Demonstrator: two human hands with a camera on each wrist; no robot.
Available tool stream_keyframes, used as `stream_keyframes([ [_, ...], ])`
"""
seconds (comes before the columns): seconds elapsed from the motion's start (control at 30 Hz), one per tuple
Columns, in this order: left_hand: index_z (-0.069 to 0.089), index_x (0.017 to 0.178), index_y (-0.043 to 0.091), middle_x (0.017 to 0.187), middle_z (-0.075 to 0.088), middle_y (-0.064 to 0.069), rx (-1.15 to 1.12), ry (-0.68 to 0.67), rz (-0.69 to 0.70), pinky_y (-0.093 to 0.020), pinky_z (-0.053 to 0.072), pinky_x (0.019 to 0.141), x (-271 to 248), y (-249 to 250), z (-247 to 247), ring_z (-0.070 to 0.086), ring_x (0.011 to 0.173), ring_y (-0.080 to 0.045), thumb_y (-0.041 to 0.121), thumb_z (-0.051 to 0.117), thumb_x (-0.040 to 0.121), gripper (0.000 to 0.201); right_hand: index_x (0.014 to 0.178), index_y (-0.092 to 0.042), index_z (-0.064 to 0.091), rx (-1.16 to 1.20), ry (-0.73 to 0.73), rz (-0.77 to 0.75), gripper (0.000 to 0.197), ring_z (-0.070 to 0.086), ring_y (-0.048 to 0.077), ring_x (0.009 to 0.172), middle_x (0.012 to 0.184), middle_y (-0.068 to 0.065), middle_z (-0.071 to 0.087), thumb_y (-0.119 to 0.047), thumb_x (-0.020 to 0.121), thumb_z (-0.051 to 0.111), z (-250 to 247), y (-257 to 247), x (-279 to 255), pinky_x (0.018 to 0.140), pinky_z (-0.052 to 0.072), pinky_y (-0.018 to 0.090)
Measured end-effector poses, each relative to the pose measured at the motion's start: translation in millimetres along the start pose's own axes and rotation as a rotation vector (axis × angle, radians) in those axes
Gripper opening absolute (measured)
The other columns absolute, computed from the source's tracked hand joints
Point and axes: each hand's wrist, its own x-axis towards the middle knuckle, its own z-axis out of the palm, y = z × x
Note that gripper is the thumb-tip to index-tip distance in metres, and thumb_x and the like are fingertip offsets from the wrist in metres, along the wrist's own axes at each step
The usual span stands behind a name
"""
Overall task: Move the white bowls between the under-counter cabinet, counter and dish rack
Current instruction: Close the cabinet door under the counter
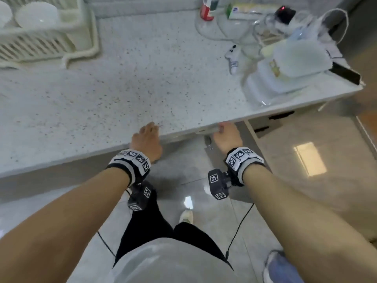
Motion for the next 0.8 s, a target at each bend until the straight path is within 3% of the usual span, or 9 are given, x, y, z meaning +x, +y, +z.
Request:
stream_keyframes([
  [0.1,0.036,0.14,0.006,0.148,0.037,-0.014,0.101,0.083,-0.029,-0.05,0.04,0.104,-10.9,-5.1,15.2,0.041,0.131,-0.036,0.022,0.057,0.084,0.062,0.139,-0.005,0.041,-0.234,-0.028,0.236,0.055,0.042,0.04,0.133,0.143,0.02,0.041,-0.029,0.091,0.055,-10.6,67.2,-1.0,0.106,0.04,0.047],
  [0.23,0.037,0.134,0.003,0.14,0.039,-0.019,0.147,0.133,-0.031,-0.054,0.038,0.105,-12.2,-15.3,33.1,0.041,0.127,-0.04,0.018,0.06,0.077,0.063,0.145,0.0,0.027,-0.37,0.045,0.306,0.071,0.033,0.039,0.137,0.151,0.02,0.031,-0.03,0.089,0.059,-14.3,123.3,0.2,0.109,0.035,0.05],
  [0.4,0.03,0.141,0.0,0.142,0.036,-0.024,0.168,0.135,-0.003,-0.059,0.035,0.106,-12.7,-21.6,49.8,0.036,0.131,-0.044,0.013,0.067,0.074,0.078,0.141,0.001,0.03,-0.435,0.054,0.364,0.077,0.04,0.037,0.132,0.144,0.019,0.039,-0.033,0.081,0.064,-7.5,169.3,-3.0,0.106,0.035,0.048],
  [0.57,0.023,0.143,0.002,0.14,0.032,-0.02,0.169,0.144,0.016,-0.06,0.031,0.105,-12.5,-22.8,57.6,0.032,0.131,-0.04,0.01,0.07,0.066,0.09,0.14,-0.004,0.032,-0.377,0.055,0.388,0.074,0.041,0.036,0.133,0.143,0.018,0.042,-0.028,0.077,0.063,-11.5,198.2,-2.0,0.109,0.035,0.049],
  [0.8,0.02,0.147,0.002,0.144,0.029,-0.018,0.18,0.138,0.004,-0.057,0.031,0.105,-15.3,-21.5,60.2,0.029,0.136,-0.038,0.014,0.064,0.069,0.09,0.137,-0.001,0.039,-0.286,0.065,0.464,0.067,0.044,0.038,0.128,0.138,0.021,0.045,-0.027,0.08,0.062,-1.1,182.9,-10.6,0.107,0.039,0.043],
])
